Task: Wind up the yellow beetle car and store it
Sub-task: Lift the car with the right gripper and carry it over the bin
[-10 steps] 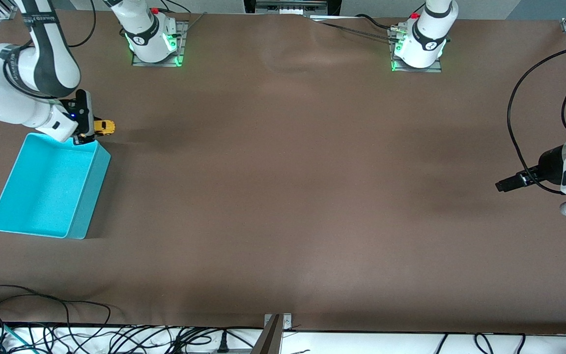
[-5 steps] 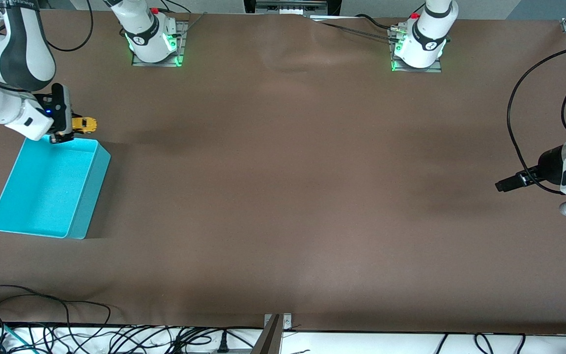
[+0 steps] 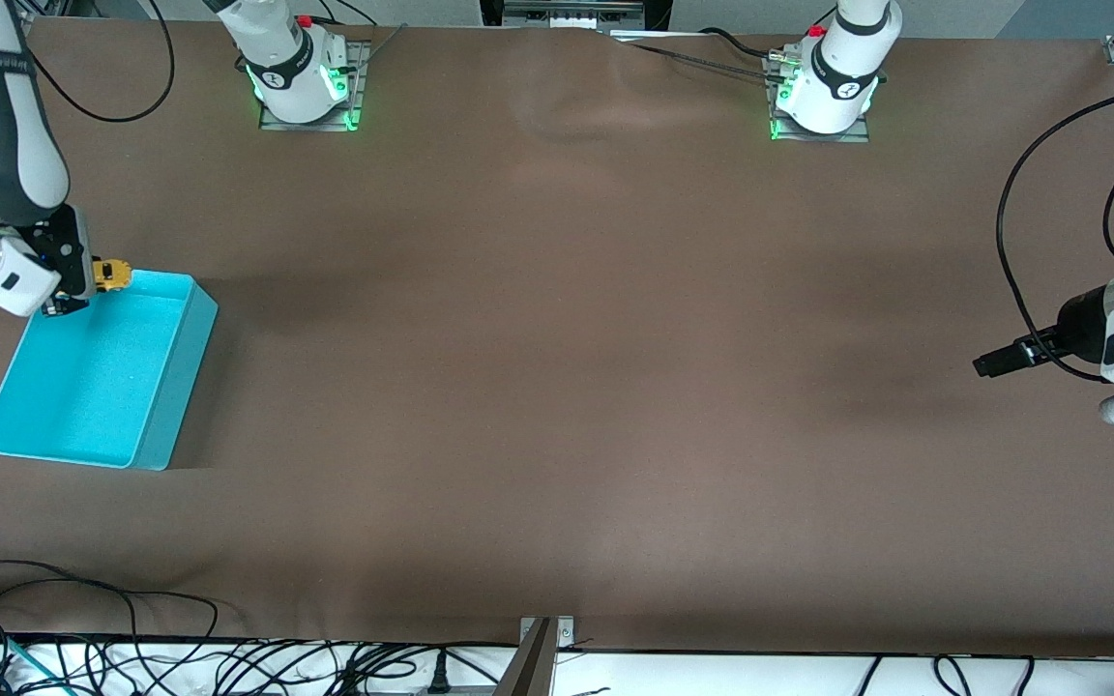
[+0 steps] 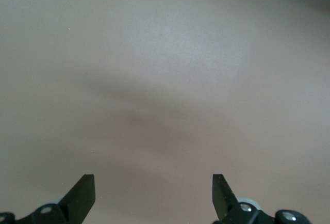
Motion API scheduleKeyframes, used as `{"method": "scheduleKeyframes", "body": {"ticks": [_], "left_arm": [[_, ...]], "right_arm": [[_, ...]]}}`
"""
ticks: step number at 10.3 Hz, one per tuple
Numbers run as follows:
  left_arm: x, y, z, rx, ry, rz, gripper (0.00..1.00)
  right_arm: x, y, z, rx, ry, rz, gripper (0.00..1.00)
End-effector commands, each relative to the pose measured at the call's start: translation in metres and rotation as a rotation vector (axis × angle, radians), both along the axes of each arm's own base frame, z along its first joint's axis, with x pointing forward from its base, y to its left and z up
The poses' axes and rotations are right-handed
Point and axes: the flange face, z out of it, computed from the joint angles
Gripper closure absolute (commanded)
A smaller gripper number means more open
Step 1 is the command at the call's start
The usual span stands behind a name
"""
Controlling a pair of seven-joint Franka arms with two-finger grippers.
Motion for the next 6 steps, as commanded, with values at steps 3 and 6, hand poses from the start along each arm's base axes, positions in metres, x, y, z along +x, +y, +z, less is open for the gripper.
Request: {"method": "scheduleKeyframes", "body": {"ticks": [3, 6], "left_arm": [[-0.006, -0.008, 0.01, -0.02, 0.004, -0.079, 0.0], [-0.007, -0.007, 0.012, -0.02, 0.0, -0.079, 0.0]], "right_arm": [[0.026, -0.026, -0.094, 0.076, -0.016, -0.005, 1.0], [0.017, -0.027, -0.128, 0.11, 0.02, -0.028, 1.0]]}}
